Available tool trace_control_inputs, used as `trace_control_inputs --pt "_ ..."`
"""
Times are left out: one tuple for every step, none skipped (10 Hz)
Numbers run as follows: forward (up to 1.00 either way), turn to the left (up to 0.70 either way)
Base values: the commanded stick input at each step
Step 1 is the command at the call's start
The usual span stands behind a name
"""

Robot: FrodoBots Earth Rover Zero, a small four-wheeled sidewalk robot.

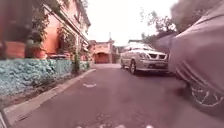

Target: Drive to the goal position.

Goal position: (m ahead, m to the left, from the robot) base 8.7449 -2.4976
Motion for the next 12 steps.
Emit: trace_control_inputs --pt "0.85 0.0" --pt "0.85 0.0" --pt "0.85 0.0" --pt "0.85 0.0" --pt "0.85 0.0" --pt "0.85 0.0" --pt "0.85 0.0" --pt "0.85 0.0" --pt "0.85 0.0" --pt "0.85 0.0" --pt "0.85 0.1" --pt "0.85 0.33"
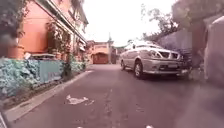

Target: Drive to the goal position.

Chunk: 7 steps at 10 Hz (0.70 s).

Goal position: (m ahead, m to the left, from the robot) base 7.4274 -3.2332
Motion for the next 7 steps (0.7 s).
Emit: trace_control_inputs --pt "0.85 0.25" --pt "0.85 0.02" --pt "0.85 0.01" --pt "0.85 0.0" --pt "0.85 0.0" --pt "0.85 0.0" --pt "0.85 0.0"
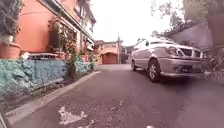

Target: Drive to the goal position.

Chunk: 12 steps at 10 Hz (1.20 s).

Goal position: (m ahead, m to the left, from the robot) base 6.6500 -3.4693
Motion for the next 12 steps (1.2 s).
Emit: trace_control_inputs --pt "0.85 0.0" --pt "0.85 0.0" --pt "0.85 0.0" --pt "0.85 0.0" --pt "0.85 0.0" --pt "0.85 0.0" --pt "0.85 0.0" --pt "0.85 0.0" --pt "0.85 0.0" --pt "0.85 0.0" --pt "0.85 0.0" --pt "0.85 0.0"
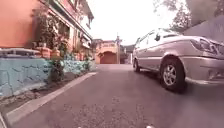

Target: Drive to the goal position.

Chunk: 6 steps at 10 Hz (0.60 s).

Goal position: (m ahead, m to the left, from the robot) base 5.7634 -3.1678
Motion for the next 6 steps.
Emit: trace_control_inputs --pt "0.89 0.0" --pt "1.0 0.0" --pt "1.0 0.0" --pt "1.0 0.0" --pt "1.0 0.0" --pt "1.0 0.0"
